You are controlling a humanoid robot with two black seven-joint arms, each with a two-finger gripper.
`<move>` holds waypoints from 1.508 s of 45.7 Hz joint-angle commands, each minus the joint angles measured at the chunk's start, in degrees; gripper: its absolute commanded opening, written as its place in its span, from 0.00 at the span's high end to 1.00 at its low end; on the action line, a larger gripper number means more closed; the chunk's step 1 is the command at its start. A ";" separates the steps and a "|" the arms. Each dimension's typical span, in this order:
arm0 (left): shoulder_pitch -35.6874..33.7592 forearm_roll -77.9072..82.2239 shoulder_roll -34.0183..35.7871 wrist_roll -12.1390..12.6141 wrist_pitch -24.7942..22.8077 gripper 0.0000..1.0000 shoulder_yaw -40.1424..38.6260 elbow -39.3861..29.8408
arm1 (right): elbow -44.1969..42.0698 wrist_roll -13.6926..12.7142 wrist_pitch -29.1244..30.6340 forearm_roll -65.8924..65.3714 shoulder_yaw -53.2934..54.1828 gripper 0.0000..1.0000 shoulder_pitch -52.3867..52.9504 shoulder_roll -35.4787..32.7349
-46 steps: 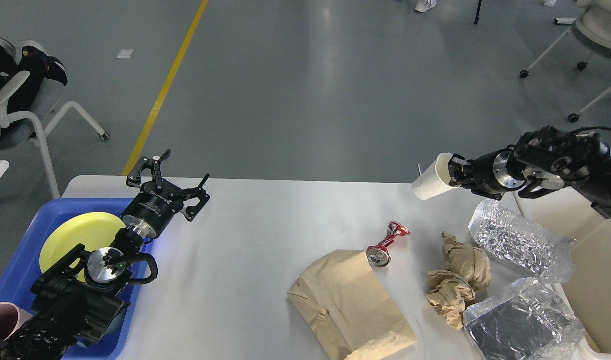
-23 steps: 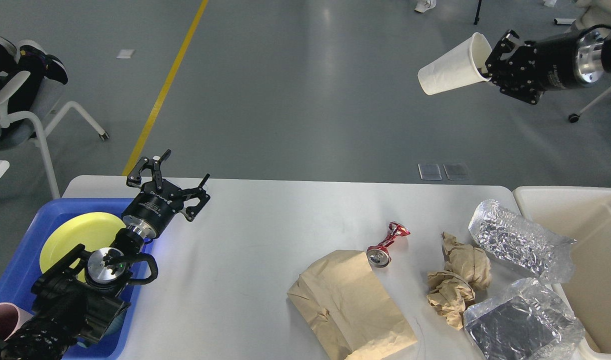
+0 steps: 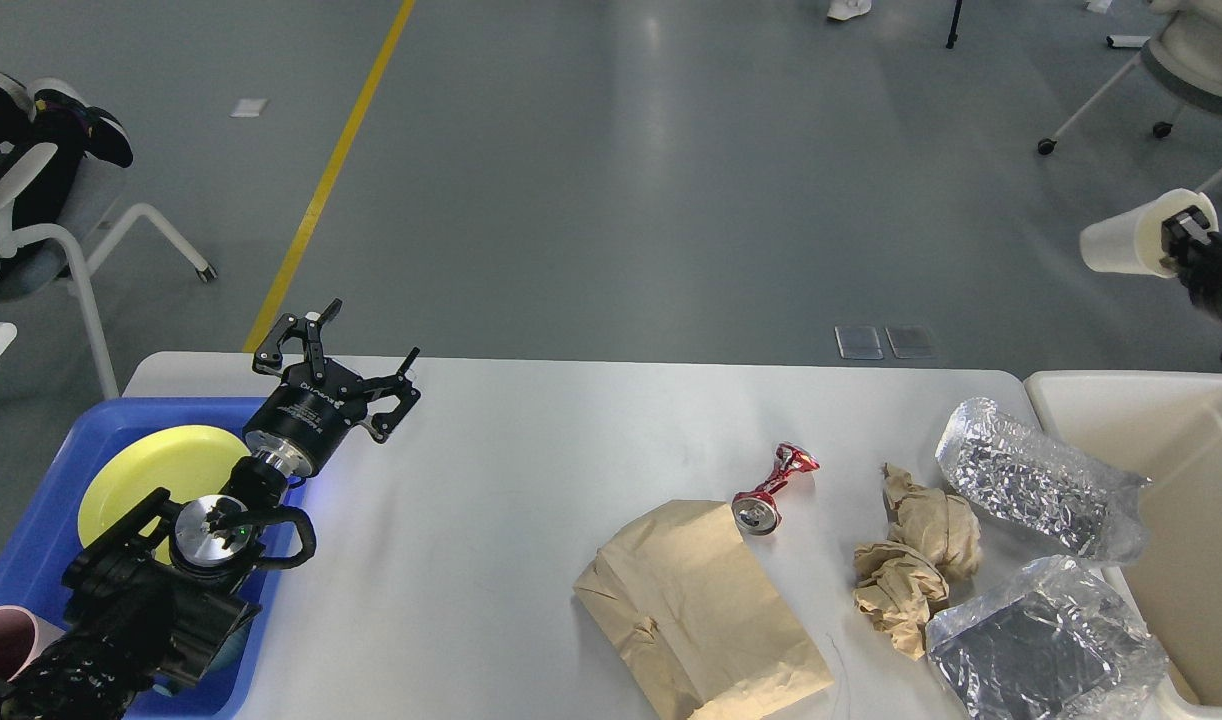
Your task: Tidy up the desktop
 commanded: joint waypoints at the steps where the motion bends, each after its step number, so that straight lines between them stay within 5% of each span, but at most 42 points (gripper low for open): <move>1: 0.00 0.00 0.01 0.00 0.00 0.04 0.05 0.00 | -6.06 -0.06 -2.38 0.01 0.07 1.00 -8.57 0.30; 13: 0.00 0.00 0.01 0.00 0.00 0.04 -0.03 0.00 | -8.35 0.11 -1.94 -0.26 -0.10 1.00 -20.28 0.48; 20: 0.00 0.00 0.01 0.00 0.00 0.04 0.05 0.00 | -8.53 0.11 -2.03 -0.17 -4.05 0.33 -21.77 1.01; 25: 0.00 0.00 0.01 0.00 0.00 0.04 -0.04 0.00 | -8.53 0.11 -2.03 -0.08 -5.64 0.00 -21.95 1.18; 37: 0.00 0.00 0.01 0.00 0.00 0.04 -0.03 0.00 | -8.17 0.38 -1.06 0.01 -7.92 0.00 -18.88 4.78; 49: 0.00 0.00 0.01 0.00 0.00 0.04 -0.04 0.00 | -4.93 0.47 6.49 0.27 -25.58 0.00 -2.72 13.92; 61: 0.00 0.00 0.01 0.00 0.00 0.04 -0.03 0.00 | 4.30 0.55 26.78 0.36 -31.13 0.00 16.80 23.32; 69: 0.00 0.00 0.01 0.00 0.00 0.04 0.05 0.00 | 6.77 0.29 49.71 0.36 -31.39 0.00 27.00 31.14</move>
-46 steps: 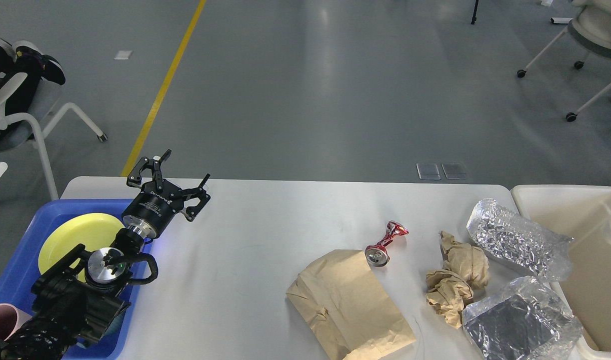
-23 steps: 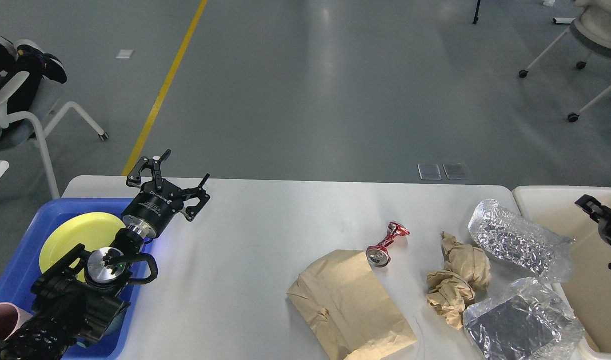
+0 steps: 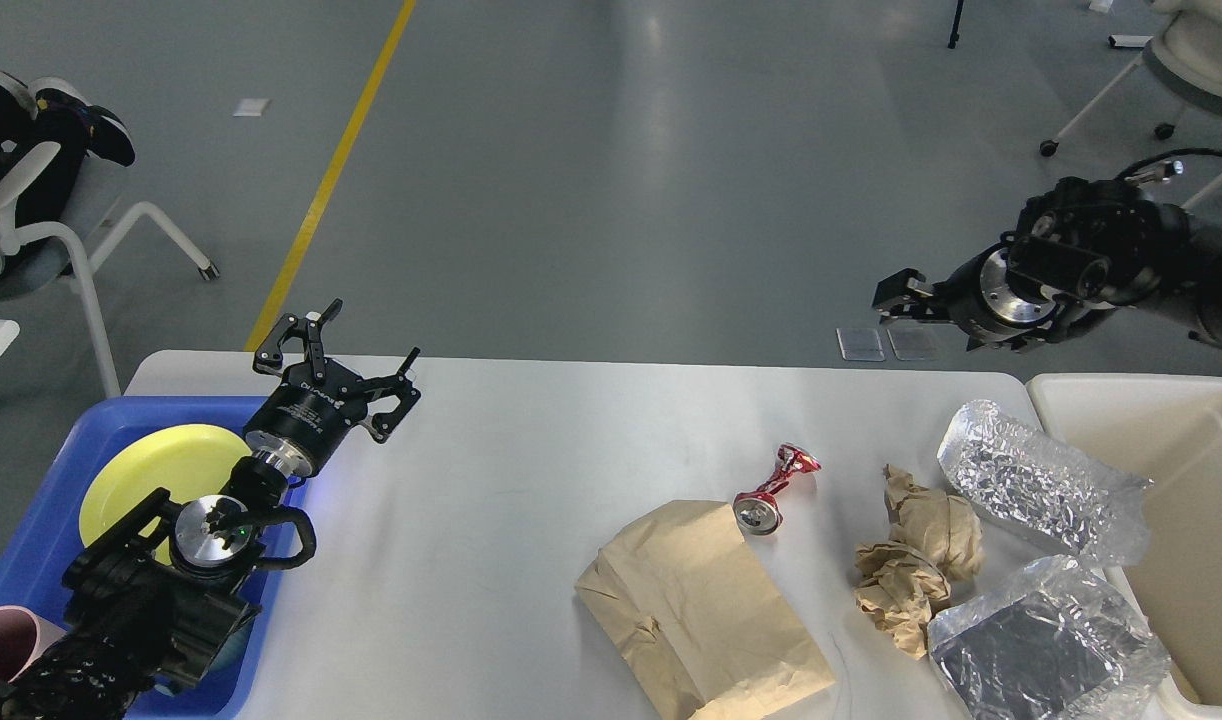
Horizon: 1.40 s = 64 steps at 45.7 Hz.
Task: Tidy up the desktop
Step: 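Move the right gripper down to the brown paper bag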
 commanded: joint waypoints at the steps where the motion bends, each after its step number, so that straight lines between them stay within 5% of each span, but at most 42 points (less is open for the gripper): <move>1: 0.00 0.00 0.01 0.00 0.00 0.04 -0.02 0.00 | 1.27 -0.09 16.68 0.00 0.04 0.00 7.47 5.29; 5: 0.00 0.00 0.01 0.00 0.00 0.04 -0.02 0.00 | 4.16 -0.09 22.66 0.00 0.22 0.00 12.65 7.40; 15: 0.00 0.00 0.01 0.00 0.00 0.04 -0.02 0.00 | 24.11 -0.09 22.66 0.00 2.15 0.00 29.00 7.75; 22: 0.00 0.00 0.01 0.00 0.00 0.04 -0.02 0.00 | 27.99 -0.35 22.66 -0.18 4.61 0.00 31.92 11.70; 28: 0.00 0.00 0.01 0.00 0.00 0.04 -0.02 0.00 | 25.63 -0.44 21.81 -0.44 5.05 0.00 26.66 15.83; 42: 0.00 0.00 0.01 0.00 0.00 0.04 -0.02 0.00 | 25.53 -0.44 1.07 -0.88 8.04 0.01 13.73 21.73; 64: 0.00 0.00 0.01 0.00 0.00 0.04 -0.02 0.00 | 24.57 -0.35 -1.14 -12.22 9.54 0.01 0.28 24.72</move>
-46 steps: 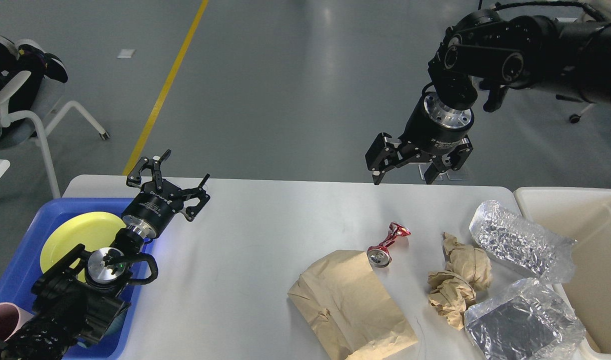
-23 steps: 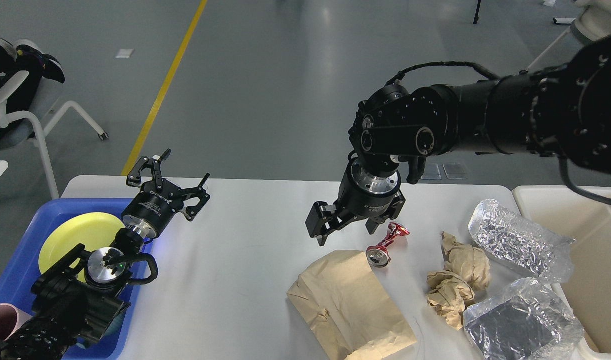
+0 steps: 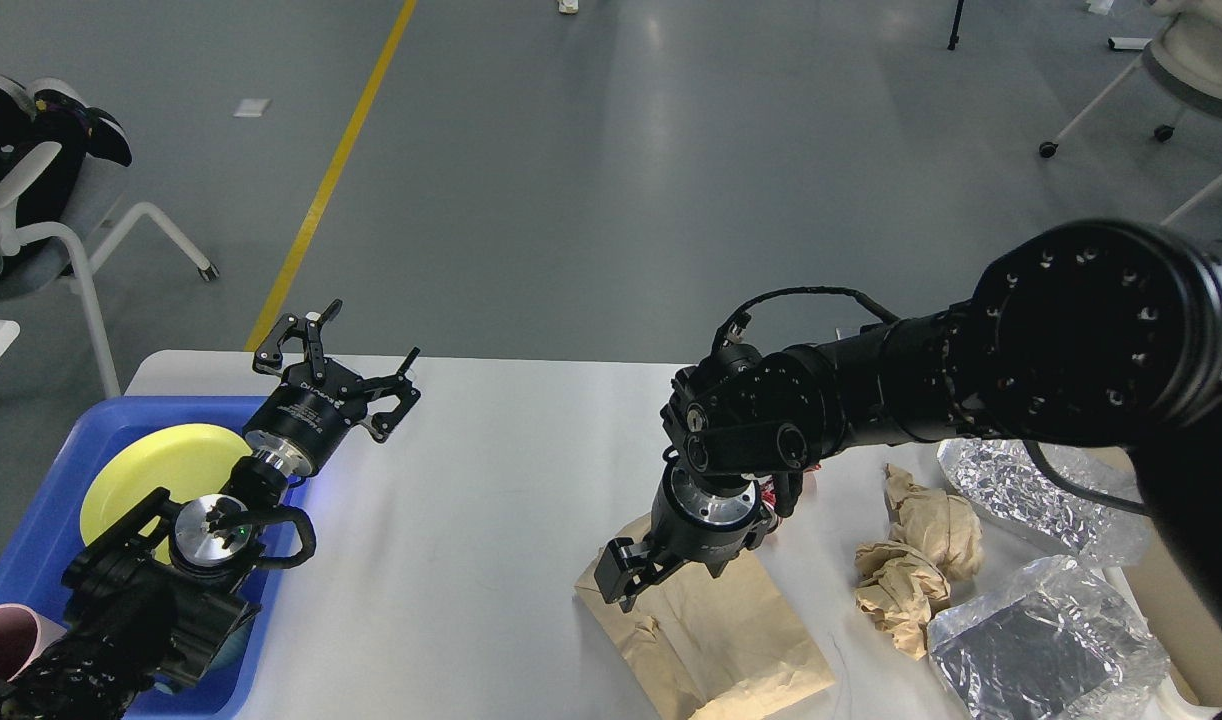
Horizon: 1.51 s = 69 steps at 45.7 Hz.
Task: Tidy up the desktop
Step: 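Move the right gripper down to the brown paper bag, then grasp the brown paper bag with the right gripper and lift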
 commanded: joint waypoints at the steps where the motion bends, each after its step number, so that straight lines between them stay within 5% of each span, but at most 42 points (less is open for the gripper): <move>1: 0.00 0.00 0.00 0.00 0.00 0.04 -0.03 0.00 | -0.44 -0.05 -1.15 -1.85 0.29 0.01 -3.69 0.04; 14: 0.00 0.00 0.00 0.00 0.00 0.04 0.06 0.00 | -5.72 -0.14 -1.59 -1.85 0.37 0.03 -9.50 -0.05; 19: 0.00 0.00 0.00 0.00 0.00 0.04 -0.03 0.00 | -5.28 -0.23 -2.03 -1.85 0.37 0.24 -9.85 -0.05; 28: 0.00 0.00 0.00 0.00 0.00 0.04 -0.03 0.00 | -4.84 -0.23 -1.86 -1.67 0.46 0.84 -9.24 -0.14; 34: 0.00 0.00 0.00 0.00 0.00 0.04 0.06 0.00 | -4.84 -0.23 -1.85 -1.67 0.46 1.00 -9.41 -0.14; 47: 0.00 0.00 0.00 0.00 0.00 0.04 0.06 0.00 | -0.28 -0.23 -1.77 -1.32 3.97 1.00 -5.47 -2.51; 59: 0.00 0.00 0.00 0.00 0.00 0.04 -0.03 0.00 | 10.10 -0.23 -1.15 -1.15 13.11 1.00 5.87 -18.14; 69: 0.00 0.00 0.00 0.00 0.00 0.04 -0.03 0.00 | 10.63 -0.23 5.17 -0.36 18.30 1.00 13.35 -31.33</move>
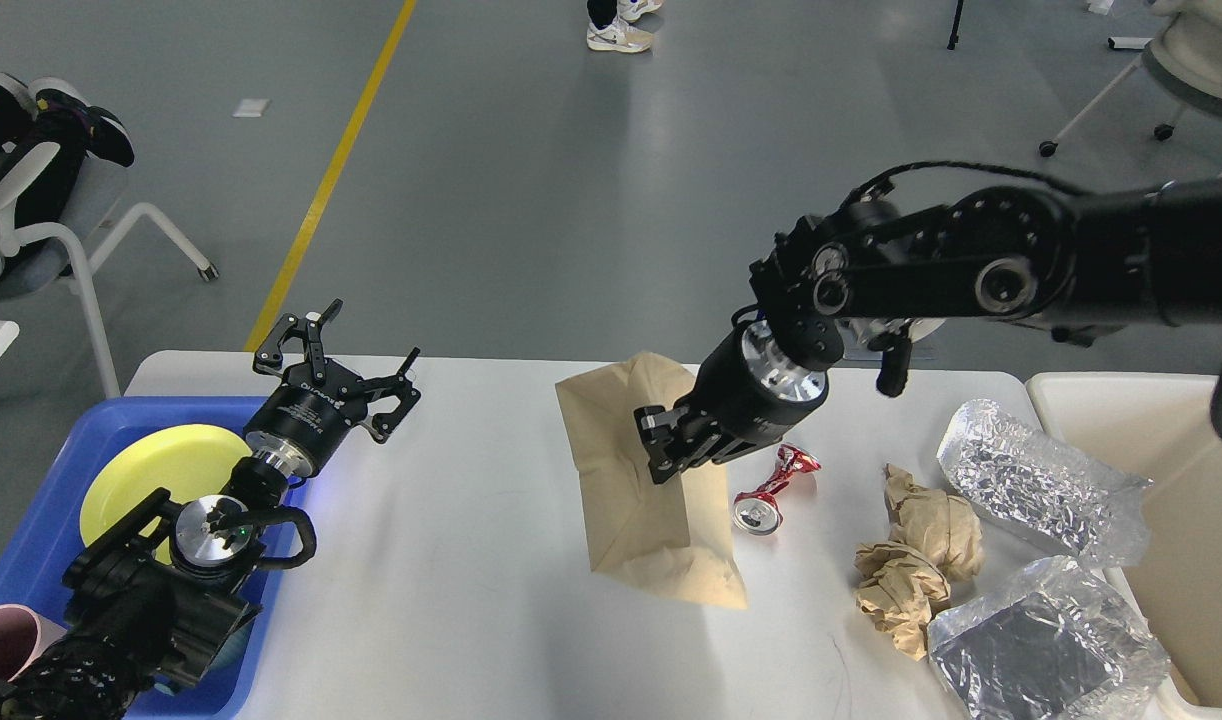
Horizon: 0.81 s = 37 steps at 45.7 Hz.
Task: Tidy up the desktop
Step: 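Grasp the brown paper bag with the right gripper and lift, then carry the paper bag to the white bin and release it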
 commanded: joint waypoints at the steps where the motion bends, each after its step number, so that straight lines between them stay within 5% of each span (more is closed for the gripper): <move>1: 0.00 0.00 0.00 0.00 0.00 0.04 -0.04 0.00 | -0.40 0.01 3.45 0.73 3.51 1.00 3.13 -7.75; 19: 0.00 0.00 0.00 0.00 0.00 0.04 -0.04 0.00 | -7.77 0.01 3.45 1.17 2.91 1.00 7.80 -27.17; 37: 0.00 0.00 0.00 0.00 0.00 0.04 -0.04 0.00 | -30.19 0.18 -9.90 1.78 -0.09 1.00 -18.12 -39.31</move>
